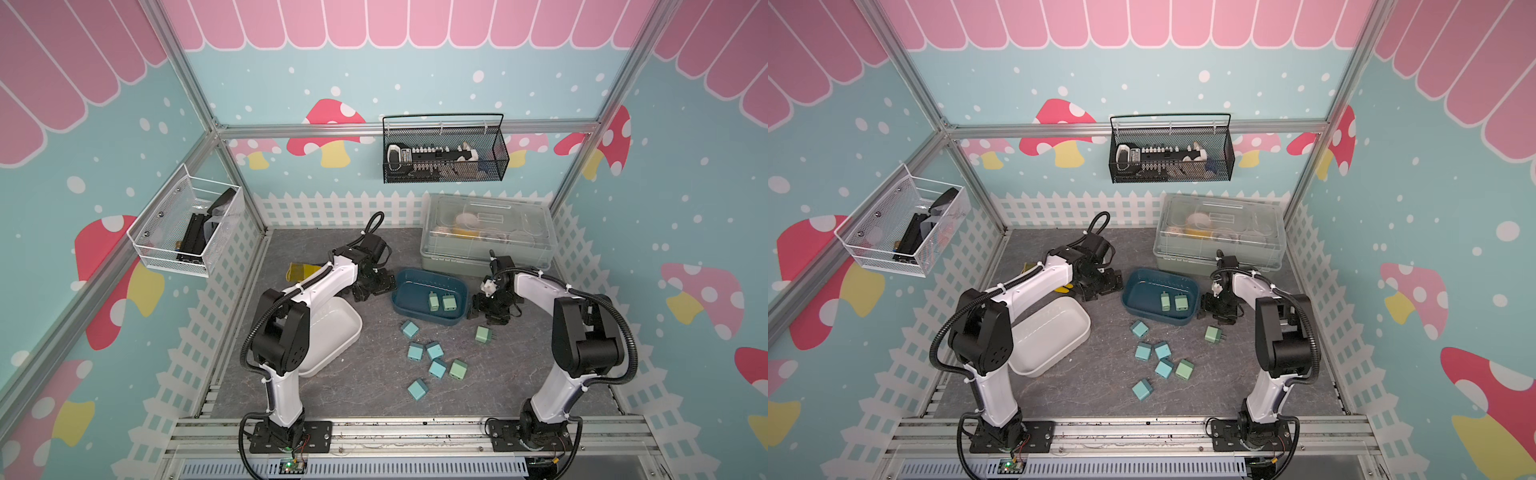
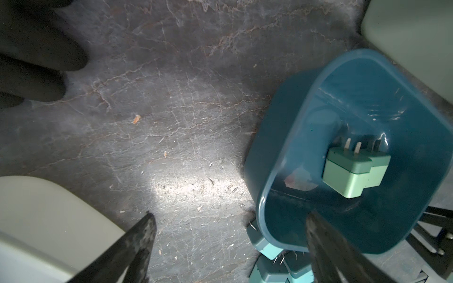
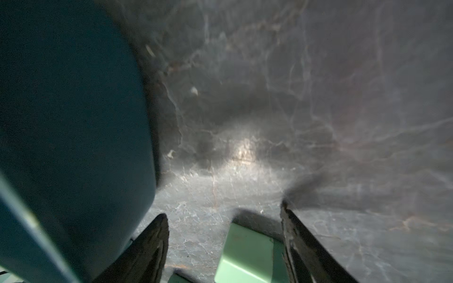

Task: Place the plugs by color into the storage box
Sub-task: Pick up the plug from the center of the board.

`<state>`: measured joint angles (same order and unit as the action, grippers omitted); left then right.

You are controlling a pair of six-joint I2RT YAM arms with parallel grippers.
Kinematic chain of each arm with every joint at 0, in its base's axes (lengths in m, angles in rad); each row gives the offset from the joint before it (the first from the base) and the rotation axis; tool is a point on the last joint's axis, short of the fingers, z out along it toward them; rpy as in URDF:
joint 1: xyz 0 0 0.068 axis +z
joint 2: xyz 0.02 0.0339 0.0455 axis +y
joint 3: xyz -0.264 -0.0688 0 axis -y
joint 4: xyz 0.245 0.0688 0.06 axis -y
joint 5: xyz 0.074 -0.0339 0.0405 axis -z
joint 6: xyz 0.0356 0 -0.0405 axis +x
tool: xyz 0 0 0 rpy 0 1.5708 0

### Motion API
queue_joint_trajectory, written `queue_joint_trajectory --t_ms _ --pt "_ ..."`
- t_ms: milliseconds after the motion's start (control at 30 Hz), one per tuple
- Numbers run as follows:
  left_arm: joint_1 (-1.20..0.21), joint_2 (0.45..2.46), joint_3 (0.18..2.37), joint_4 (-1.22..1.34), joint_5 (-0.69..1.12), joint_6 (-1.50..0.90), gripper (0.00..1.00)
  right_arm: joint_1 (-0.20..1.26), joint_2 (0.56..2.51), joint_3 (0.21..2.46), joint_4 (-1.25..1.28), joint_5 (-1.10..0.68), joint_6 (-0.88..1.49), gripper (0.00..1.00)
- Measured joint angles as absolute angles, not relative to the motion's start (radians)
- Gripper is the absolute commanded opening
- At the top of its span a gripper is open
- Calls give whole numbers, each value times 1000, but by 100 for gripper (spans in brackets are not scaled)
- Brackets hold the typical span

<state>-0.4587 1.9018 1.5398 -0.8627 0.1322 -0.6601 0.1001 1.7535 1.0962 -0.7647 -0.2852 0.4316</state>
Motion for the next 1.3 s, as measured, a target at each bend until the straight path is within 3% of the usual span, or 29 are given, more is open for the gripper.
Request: queue_joint_trajectory --t_ms 333,700,833,1100,1300 --pt "-459 1901 1539 -859 142 -673 92 147 1501 916 -752 -306 510 69" --pt "-470 1902 1545 -855 156 -680 92 233 1568 970 -831 -122 519 72" --pt "-462 1901 1545 -845 176 -696 92 255 1598 970 -838 -77 526 67" --pt "-447 1901 1545 -838 189 -709 91 270 1626 961 -812 -69 535 41" --pt "-445 1901 1545 -833 197 -708 91 270 1627 970 -827 -67 532 39"
